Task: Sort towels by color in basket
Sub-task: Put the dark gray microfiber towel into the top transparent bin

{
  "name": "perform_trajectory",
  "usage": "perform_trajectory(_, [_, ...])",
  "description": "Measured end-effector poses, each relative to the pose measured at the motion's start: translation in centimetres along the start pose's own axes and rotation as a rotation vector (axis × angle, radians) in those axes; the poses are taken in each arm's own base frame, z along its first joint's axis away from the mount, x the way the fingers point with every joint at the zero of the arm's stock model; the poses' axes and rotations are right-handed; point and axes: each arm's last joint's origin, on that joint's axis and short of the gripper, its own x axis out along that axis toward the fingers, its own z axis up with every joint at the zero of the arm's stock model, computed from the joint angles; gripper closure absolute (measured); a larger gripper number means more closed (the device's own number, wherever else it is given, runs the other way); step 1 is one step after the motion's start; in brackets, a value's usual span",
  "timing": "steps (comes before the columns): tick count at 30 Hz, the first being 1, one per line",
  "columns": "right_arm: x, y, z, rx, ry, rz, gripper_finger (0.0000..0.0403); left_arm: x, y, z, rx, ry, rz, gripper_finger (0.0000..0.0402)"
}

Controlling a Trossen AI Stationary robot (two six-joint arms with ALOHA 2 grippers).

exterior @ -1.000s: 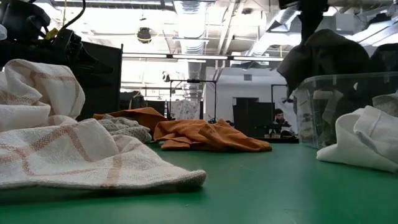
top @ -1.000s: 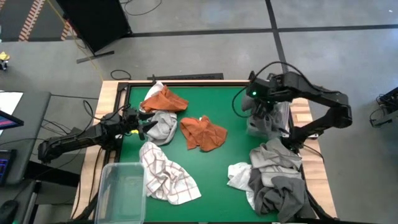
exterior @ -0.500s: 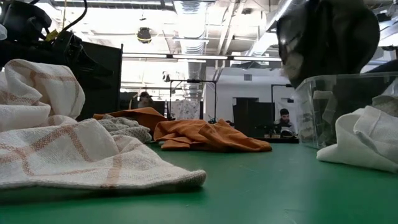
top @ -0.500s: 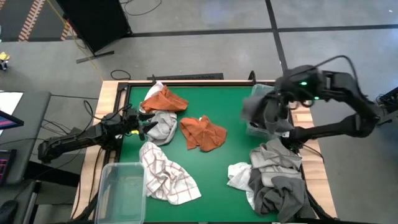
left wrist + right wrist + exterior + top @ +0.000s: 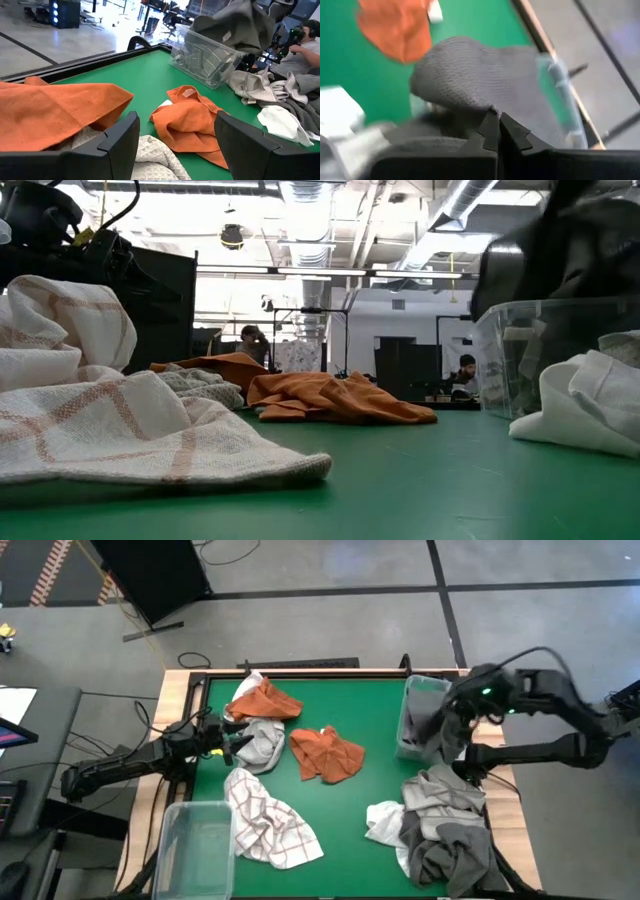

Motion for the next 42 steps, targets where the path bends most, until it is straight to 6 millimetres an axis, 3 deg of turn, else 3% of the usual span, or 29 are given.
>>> perform_trajectory(10, [7.3,-0.3,-3.7,0.011,0.183,0.004,0.038,0.0,0.0,0.0,-0.008,0.0,0.0,0.0157])
perform_trajectory(17, [12.0,-1.6,-4.6,0.098,0.234,0.062,0.038,0.0,0.0,0.0,-0.008,-0.001,-0.001,0.0157])
perform_trajectory(24, [17.6,-3.1,-5.6,0.193,0.445,0.143,0.038,0.0,0.0,0.0,-0.015,-0.001,-0.001,0.0157])
perform_trajectory(35, [23.9,-3.7,-6.0,0.219,0.73,0.246,0.0368,0.0,0.0,0.0,-0.015,0.0,-0.001,0.0157])
perform_trajectory(42, [25.5,-3.7,-6.5,0.221,0.817,0.283,0.0352,0.0,0.0,0.0,-0.015,0.003,0.0,0.0157])
